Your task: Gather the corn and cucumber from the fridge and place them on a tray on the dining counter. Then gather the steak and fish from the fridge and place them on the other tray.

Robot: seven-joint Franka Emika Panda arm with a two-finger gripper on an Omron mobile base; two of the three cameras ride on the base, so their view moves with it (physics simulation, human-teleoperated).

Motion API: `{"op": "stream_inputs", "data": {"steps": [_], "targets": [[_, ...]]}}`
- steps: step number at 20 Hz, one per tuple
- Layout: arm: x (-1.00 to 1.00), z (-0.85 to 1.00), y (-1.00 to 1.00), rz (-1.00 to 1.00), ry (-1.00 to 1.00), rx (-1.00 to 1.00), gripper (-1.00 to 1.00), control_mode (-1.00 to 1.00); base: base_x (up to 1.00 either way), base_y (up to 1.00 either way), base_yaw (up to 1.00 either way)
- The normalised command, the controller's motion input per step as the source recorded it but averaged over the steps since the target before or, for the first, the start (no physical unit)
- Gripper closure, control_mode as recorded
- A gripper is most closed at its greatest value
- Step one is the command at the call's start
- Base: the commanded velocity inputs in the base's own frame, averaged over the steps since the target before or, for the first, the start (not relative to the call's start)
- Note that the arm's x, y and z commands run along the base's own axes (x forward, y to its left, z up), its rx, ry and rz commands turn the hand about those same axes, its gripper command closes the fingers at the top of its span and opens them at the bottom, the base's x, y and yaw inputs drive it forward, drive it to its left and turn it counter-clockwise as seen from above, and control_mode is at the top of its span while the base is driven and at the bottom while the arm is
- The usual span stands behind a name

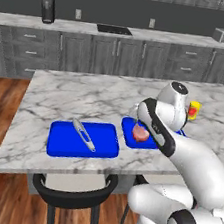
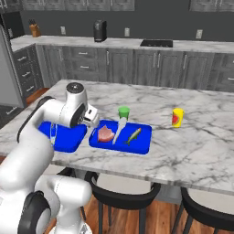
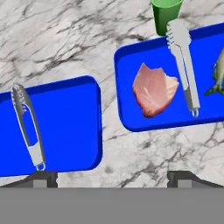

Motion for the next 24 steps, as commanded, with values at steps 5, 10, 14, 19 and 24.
{"op": "stream_inputs", "data": {"steps": [5, 10, 14, 19, 24], "targets": [[-0.63, 0.45, 0.31, 0.1, -0.01, -0.02, -1.0, -1.0, 0.0, 0.0, 0.0], [-0.75, 0.47, 0.33, 0.04, -0.02, -0.03, -1.0, -1.0, 0.0, 0.0, 0.0], [-0.93, 0.34, 0.24, 0.0, -0.1, -0.06, -1.0, -1.0, 0.0, 0.0, 0.0], [-1.0, 0.19, 0.07, -0.02, -0.16, -0.09, -1.0, -1.0, 0.0, 0.0, 0.0], [-0.94, 0.21, 0.0, 0.0, -0.16, -0.09, -1.0, -1.0, 0.0, 0.0, 0.0]]}}
